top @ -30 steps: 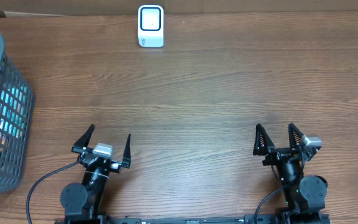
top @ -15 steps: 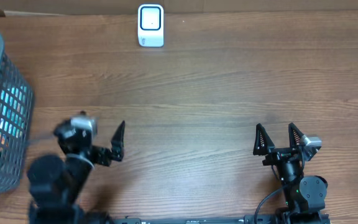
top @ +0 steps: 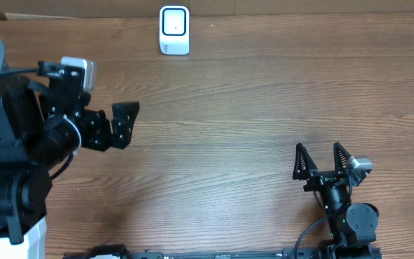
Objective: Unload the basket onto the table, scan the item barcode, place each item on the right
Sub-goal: 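Reach left gripper into basket and grasp green-capped jar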
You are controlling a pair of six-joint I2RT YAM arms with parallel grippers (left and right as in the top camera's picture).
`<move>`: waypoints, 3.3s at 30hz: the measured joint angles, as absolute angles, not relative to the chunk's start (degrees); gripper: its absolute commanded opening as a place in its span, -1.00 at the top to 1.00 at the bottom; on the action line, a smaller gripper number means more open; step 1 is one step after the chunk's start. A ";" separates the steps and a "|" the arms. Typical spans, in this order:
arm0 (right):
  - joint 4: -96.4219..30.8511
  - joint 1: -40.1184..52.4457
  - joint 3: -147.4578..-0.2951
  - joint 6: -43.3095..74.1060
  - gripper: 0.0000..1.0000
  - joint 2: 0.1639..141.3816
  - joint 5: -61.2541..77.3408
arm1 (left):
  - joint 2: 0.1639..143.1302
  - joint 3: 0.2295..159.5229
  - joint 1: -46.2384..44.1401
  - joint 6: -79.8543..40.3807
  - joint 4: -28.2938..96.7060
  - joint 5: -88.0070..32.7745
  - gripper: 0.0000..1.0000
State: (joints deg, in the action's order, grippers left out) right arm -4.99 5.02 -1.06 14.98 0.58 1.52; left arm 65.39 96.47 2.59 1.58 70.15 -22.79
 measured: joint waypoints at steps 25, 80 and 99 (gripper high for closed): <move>-4.99 5.02 -1.06 15.00 -0.99 0.58 1.50 | 77.06 102.10 11.64 -10.28 71.16 -12.67 -0.99; -4.99 5.02 -1.06 14.96 -1.00 0.58 1.50 | 104.92 96.77 56.01 -22.11 74.72 5.23 -1.00; -5.02 5.02 -1.06 14.98 -1.00 0.58 1.50 | 105.16 86.98 56.69 -20.80 65.54 5.45 -0.99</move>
